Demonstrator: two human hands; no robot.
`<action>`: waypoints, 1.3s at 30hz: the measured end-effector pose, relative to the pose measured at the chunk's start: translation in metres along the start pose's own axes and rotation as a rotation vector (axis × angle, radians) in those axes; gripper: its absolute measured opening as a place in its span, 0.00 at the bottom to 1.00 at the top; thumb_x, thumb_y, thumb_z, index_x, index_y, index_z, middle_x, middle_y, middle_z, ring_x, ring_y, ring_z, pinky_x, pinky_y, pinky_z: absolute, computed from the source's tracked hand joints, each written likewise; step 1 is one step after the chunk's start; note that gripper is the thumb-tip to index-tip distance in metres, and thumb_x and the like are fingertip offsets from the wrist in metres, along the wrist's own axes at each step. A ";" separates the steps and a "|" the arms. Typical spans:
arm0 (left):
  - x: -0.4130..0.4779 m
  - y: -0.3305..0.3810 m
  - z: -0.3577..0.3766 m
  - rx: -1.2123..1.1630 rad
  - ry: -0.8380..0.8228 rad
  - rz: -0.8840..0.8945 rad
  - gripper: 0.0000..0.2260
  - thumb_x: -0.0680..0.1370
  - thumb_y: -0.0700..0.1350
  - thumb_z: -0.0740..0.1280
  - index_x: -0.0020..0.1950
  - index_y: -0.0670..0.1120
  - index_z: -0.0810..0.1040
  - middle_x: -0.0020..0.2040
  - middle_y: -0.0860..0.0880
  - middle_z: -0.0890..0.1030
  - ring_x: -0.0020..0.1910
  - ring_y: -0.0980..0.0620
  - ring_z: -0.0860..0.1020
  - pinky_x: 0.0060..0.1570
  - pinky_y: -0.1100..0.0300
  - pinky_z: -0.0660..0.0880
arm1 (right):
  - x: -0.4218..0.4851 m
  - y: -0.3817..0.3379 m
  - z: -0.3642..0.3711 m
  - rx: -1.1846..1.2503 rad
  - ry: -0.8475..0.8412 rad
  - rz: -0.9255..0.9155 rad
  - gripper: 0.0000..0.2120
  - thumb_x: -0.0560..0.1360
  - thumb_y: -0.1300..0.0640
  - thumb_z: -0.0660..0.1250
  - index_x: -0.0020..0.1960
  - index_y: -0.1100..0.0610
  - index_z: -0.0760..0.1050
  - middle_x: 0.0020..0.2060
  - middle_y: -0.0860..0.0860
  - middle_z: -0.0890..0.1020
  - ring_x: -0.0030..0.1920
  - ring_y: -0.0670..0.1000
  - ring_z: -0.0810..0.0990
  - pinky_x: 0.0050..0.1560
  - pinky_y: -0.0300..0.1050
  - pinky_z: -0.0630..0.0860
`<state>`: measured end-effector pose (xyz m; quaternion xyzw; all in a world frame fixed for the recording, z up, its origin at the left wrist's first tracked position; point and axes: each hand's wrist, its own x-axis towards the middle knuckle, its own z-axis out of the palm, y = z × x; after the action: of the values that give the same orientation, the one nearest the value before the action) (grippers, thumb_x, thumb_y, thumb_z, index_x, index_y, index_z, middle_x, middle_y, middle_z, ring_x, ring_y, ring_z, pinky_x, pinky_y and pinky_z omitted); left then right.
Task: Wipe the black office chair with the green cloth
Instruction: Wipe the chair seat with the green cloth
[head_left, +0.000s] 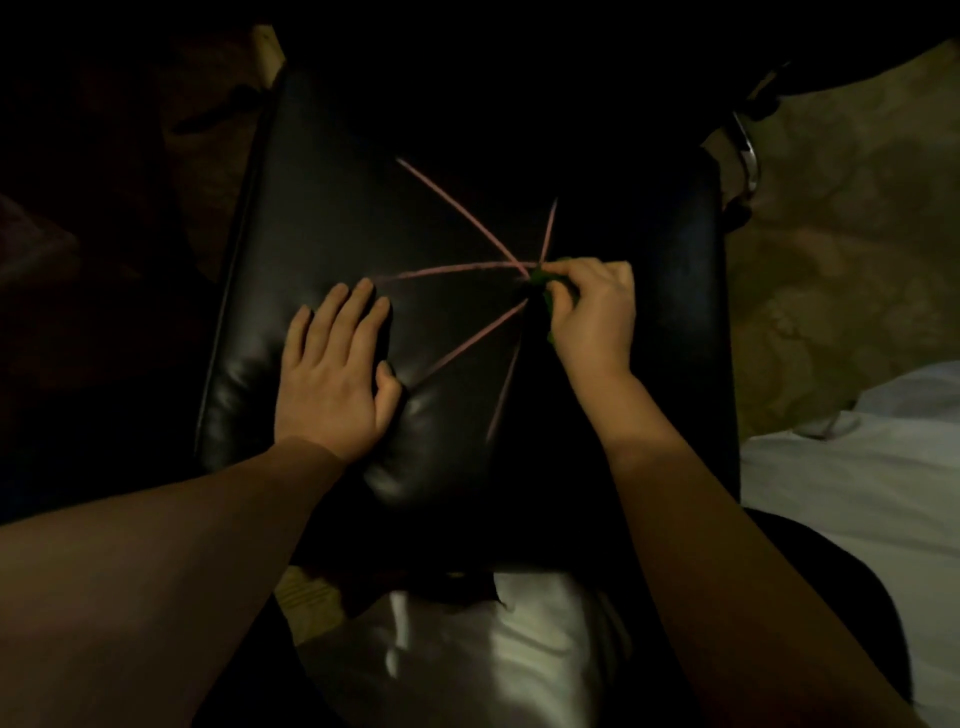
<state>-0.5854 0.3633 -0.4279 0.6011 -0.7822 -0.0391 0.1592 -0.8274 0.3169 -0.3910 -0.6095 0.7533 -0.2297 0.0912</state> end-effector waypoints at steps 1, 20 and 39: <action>0.000 0.000 0.000 0.003 -0.001 -0.001 0.26 0.75 0.49 0.56 0.72 0.42 0.70 0.75 0.43 0.67 0.75 0.44 0.64 0.74 0.46 0.56 | 0.008 0.001 0.001 -0.003 0.006 -0.005 0.10 0.75 0.65 0.66 0.54 0.58 0.82 0.49 0.51 0.83 0.52 0.53 0.72 0.50 0.29 0.61; 0.000 -0.002 0.003 0.045 -0.040 -0.002 0.27 0.74 0.49 0.56 0.73 0.42 0.69 0.75 0.42 0.66 0.75 0.44 0.63 0.74 0.46 0.54 | 0.139 0.000 0.005 -0.006 0.024 0.067 0.13 0.79 0.60 0.60 0.61 0.56 0.78 0.58 0.53 0.79 0.59 0.52 0.75 0.55 0.37 0.68; 0.001 -0.003 0.004 0.048 -0.031 0.003 0.28 0.74 0.49 0.56 0.73 0.42 0.70 0.75 0.42 0.67 0.75 0.44 0.63 0.73 0.44 0.56 | 0.122 0.009 0.009 -0.093 -0.079 -0.176 0.17 0.79 0.55 0.64 0.65 0.59 0.75 0.62 0.55 0.78 0.62 0.54 0.74 0.63 0.41 0.67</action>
<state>-0.5839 0.3612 -0.4321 0.6029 -0.7861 -0.0295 0.1329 -0.8604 0.1987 -0.3858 -0.6856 0.7023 -0.1777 0.0718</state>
